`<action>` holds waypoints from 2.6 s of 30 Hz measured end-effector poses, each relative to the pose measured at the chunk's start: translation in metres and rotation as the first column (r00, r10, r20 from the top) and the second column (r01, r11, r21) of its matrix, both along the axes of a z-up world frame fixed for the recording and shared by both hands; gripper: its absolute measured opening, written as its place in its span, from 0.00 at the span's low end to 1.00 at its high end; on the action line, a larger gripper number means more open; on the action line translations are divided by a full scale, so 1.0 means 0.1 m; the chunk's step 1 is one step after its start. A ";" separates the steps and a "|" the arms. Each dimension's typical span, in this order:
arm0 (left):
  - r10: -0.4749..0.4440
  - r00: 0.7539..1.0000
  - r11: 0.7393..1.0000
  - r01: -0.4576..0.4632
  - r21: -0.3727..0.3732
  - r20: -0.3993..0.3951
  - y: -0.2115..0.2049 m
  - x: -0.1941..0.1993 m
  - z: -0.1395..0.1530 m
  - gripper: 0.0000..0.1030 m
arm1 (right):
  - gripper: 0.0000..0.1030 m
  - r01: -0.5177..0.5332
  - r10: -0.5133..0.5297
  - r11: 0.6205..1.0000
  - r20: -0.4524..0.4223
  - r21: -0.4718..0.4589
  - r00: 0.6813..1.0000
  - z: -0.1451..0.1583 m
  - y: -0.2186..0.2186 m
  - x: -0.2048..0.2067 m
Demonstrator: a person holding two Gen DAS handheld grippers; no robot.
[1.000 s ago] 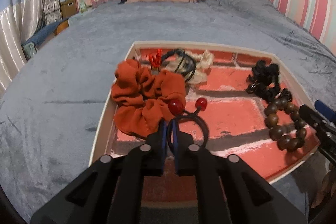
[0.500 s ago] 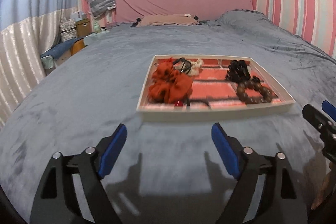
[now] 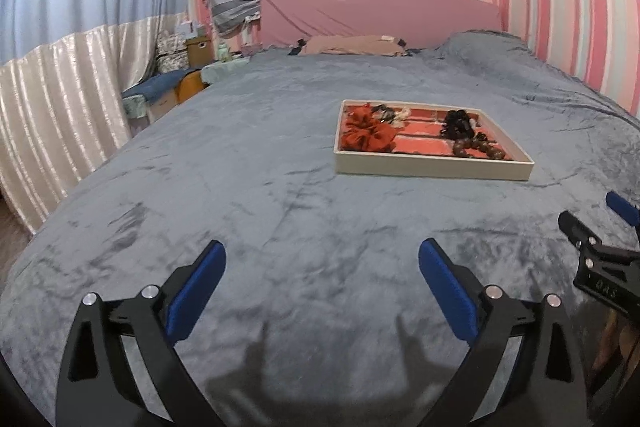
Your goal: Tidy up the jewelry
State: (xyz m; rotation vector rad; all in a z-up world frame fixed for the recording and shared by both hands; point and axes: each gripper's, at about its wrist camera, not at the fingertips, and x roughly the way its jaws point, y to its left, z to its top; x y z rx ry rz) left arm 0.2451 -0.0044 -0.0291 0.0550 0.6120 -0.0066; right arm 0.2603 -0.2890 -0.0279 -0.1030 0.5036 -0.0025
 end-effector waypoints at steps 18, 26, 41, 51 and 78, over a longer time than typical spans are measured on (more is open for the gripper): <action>0.033 0.994 0.999 -0.035 0.012 0.105 0.03 -0.36 0.32 0.92 | 0.96 0.034 -0.034 0.999 -0.011 0.027 0.999 0.31 -0.03 -0.18; 0.010 0.991 1.000 -0.006 -0.027 0.134 -0.09 -0.41 0.45 0.92 | 0.96 0.047 -0.046 0.996 -0.010 0.070 0.999 0.58 -0.05 -0.35; -0.006 0.980 0.999 0.014 -0.040 0.200 -0.23 -0.54 0.84 0.92 | 0.96 0.072 -0.076 0.990 0.024 0.120 0.997 1.04 0.04 -0.71; -0.023 0.976 0.998 0.033 -0.046 0.218 -0.26 -0.60 0.96 0.94 | 0.96 0.072 -0.078 0.993 0.074 0.089 0.994 1.19 0.12 -0.83; -0.025 0.979 0.998 0.034 -0.044 0.203 -0.25 -0.57 0.93 0.94 | 0.96 0.093 -0.099 0.993 0.079 0.076 0.992 1.19 0.10 -0.86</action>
